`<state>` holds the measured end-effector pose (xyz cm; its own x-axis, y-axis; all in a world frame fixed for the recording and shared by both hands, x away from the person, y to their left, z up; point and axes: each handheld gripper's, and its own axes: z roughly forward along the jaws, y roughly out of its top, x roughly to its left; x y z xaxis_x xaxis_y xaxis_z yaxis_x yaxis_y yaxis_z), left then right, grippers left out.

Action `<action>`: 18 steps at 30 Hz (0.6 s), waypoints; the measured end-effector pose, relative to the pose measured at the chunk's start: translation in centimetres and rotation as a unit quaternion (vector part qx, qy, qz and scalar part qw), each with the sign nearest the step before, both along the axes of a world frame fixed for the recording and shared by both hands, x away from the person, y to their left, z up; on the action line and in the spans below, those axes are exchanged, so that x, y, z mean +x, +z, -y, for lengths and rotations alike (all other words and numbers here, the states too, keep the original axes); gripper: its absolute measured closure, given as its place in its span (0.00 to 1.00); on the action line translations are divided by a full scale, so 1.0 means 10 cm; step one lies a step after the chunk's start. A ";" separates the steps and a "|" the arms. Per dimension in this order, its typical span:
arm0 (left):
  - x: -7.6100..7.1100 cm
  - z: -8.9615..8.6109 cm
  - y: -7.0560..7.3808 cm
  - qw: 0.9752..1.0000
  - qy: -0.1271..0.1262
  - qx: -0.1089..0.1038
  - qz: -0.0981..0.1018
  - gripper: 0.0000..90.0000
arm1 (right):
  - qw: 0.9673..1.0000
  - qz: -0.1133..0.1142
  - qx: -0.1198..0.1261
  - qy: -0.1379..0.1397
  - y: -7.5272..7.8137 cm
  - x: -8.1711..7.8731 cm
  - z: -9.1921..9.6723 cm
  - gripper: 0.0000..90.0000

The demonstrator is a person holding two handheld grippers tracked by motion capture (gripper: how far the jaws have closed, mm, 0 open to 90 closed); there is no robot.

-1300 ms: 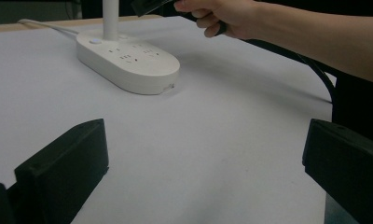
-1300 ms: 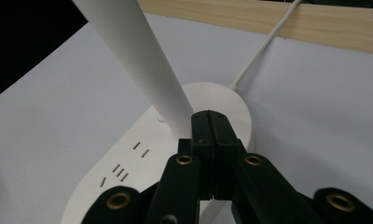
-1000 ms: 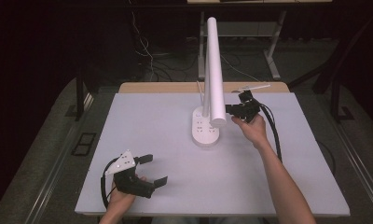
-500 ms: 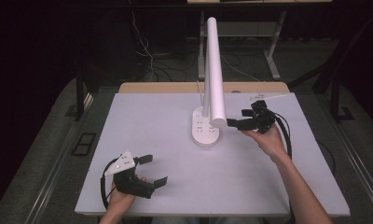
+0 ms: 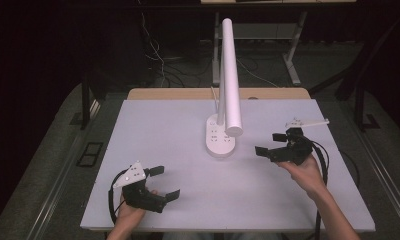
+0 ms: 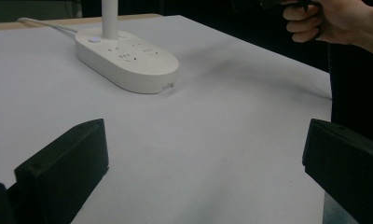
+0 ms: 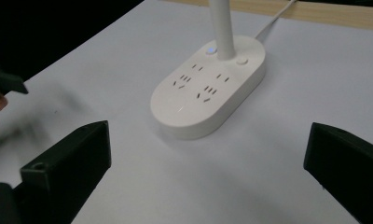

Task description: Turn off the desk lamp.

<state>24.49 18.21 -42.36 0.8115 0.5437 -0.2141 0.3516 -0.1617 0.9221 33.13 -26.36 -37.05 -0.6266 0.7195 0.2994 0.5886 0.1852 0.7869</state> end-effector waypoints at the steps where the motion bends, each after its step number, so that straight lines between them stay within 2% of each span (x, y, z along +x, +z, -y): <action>1: 0.00 0.00 0.00 1.000 0.000 0.001 0.000 0.00 | 1.000 -0.002 0.000 0.002 -0.03 -0.09 0.03 0.01; 3: 0.00 0.00 0.00 1.000 -0.001 0.002 0.000 0.00 | 1.000 -0.003 0.001 0.002 -0.06 -0.13 0.04 0.01; 8: 0.00 0.01 0.00 1.000 -0.001 0.004 0.001 0.00 | 1.000 -0.009 -0.007 0.002 -0.19 -0.39 0.11 0.01; 9: -0.01 0.01 0.00 1.000 0.000 0.003 0.000 0.00 | 1.000 -0.009 -0.007 0.002 -0.19 -0.39 0.11 0.01; 16: 0.00 0.00 0.00 1.000 0.003 0.003 -0.001 0.00 | 1.000 -0.004 0.014 -0.026 -0.36 -0.70 0.24 0.01; 17: 0.00 0.00 0.00 1.000 0.003 0.003 -0.001 0.00 | 1.000 -0.004 0.014 -0.026 -0.36 -0.70 0.24 0.01; 18: 0.00 0.00 0.00 1.000 0.003 0.003 -0.001 0.00 | 1.000 -0.003 0.003 -0.028 -0.39 -0.75 0.26 0.01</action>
